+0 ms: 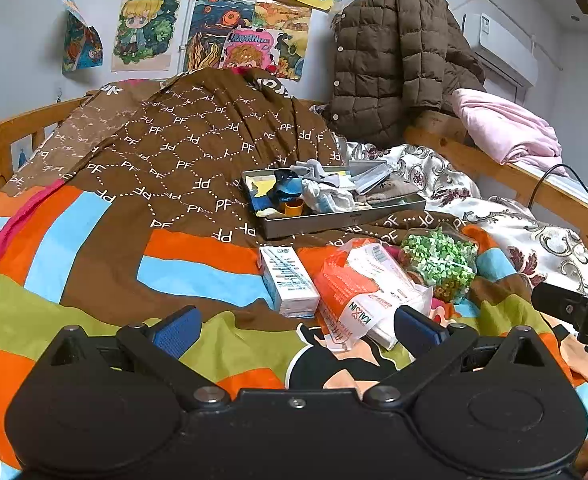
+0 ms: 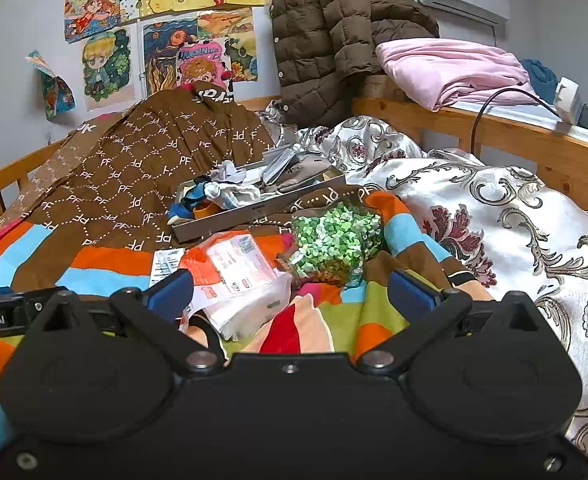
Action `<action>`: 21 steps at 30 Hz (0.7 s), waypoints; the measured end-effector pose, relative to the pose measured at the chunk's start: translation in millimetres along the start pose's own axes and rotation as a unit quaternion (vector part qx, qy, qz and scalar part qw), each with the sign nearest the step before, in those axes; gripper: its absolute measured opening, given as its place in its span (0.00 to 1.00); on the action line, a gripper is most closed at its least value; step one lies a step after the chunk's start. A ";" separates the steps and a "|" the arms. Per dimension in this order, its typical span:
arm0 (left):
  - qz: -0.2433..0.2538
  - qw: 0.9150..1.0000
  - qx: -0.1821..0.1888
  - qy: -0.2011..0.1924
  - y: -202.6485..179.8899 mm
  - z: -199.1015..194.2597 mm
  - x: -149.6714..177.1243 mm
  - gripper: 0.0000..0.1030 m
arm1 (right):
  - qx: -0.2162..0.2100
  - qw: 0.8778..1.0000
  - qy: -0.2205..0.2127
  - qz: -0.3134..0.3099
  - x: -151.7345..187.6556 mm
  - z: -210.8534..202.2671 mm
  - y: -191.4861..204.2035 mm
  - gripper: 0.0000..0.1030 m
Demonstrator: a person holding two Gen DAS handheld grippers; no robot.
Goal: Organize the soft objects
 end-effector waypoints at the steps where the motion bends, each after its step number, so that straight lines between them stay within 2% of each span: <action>1: 0.002 1.000 -0.002 0.000 -0.1 0.2 0.4 0.99 | 0.000 1.000 0.000 -0.001 0.6 -0.7 1.8 0.99; 8: 0.010 0.999 -0.033 0.013 -2.7 6.8 3.3 0.99 | -0.006 1.000 0.008 -0.006 2.3 3.9 5.6 0.99; 12: 0.011 0.999 -0.039 0.010 -4.6 8.6 4.4 0.99 | -0.008 1.000 0.021 -0.010 3.5 13.4 7.2 0.99; 21: 0.014 0.997 -0.078 0.014 -3.5 15.6 8.0 0.99 | -0.005 0.998 0.054 -0.027 9.5 39.0 13.8 0.99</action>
Point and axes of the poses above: each gripper's, at about its wrist camera, not at the fingertips, and z roughly the way its jaws point, y to its left, x to its underside, the point moved 1 cm from there along z, roughly the way its jaws point, and after that the axes turned 5 degrees about y, right-handed, at the moved point
